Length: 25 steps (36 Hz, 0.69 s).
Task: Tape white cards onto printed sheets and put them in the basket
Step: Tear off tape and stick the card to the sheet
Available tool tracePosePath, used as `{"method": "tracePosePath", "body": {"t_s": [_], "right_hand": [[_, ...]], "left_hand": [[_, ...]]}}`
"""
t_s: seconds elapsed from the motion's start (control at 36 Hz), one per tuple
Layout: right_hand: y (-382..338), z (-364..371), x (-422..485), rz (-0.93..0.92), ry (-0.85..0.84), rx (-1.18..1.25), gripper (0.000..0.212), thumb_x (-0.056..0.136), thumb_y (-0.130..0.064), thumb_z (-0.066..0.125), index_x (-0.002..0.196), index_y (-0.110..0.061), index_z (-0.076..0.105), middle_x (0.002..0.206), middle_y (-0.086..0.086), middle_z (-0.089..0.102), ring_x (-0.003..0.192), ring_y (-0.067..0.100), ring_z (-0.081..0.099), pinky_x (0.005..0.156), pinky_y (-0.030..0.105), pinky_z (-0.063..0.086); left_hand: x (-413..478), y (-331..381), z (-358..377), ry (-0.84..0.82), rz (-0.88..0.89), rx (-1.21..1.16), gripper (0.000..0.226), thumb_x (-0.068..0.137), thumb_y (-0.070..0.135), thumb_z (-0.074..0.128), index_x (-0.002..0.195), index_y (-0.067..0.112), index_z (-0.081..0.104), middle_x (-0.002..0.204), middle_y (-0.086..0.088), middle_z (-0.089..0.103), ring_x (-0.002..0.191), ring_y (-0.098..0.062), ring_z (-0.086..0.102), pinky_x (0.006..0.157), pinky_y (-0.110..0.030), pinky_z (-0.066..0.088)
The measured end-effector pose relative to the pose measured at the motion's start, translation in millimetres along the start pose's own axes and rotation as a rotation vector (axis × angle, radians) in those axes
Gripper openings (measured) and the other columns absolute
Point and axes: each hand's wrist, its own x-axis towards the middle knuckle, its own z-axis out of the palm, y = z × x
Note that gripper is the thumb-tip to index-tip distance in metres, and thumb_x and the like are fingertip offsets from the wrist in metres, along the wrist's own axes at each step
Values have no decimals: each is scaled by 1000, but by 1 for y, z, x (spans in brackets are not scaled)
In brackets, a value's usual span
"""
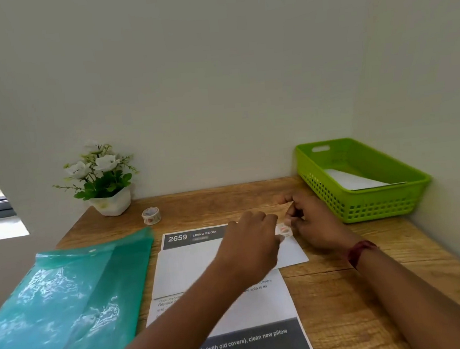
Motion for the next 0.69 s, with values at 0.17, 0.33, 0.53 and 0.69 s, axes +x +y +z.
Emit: {"method": "tracePosePath", "body": {"t_s": [0.17, 0.33, 0.53, 0.69], "right_hand": [[0, 2, 0, -2, 2, -9, 40, 88, -1, 64, 115, -29, 54, 78, -3, 64, 78, 5, 61, 72, 14, 43], [5, 6, 3, -26, 2, -88, 41, 86, -4, 67, 118, -27, 56, 76, -8, 65, 75, -2, 60, 70, 9, 42], [6, 7, 4, -41, 7, -144, 41, 85, -8, 70, 118, -28, 56, 78, -10, 65, 76, -2, 59, 69, 12, 44], [1, 6, 2, -100, -16, -240, 42, 87, -5, 66, 123, -26, 56, 81, -8, 65, 79, 4, 60, 76, 27, 51]], "left_hand": [[1, 1, 24, 63, -80, -179, 38, 99, 37, 51, 134, 21, 55, 132, 0, 54, 119, -20, 46, 96, -38, 46], [0, -2, 38, 34, -117, -220, 45, 100, 41, 47, 143, 25, 45, 150, 2, 39, 138, -17, 31, 115, -34, 28], [0, -4, 42, -50, -104, -211, 50, 103, 43, 37, 149, 25, 35, 161, -3, 23, 150, -22, 10, 121, -40, 3], [0, -6, 44, -87, -91, -214, 52, 104, 43, 33, 152, 23, 30, 162, -6, 19, 151, -23, 4, 121, -40, -2]]}}
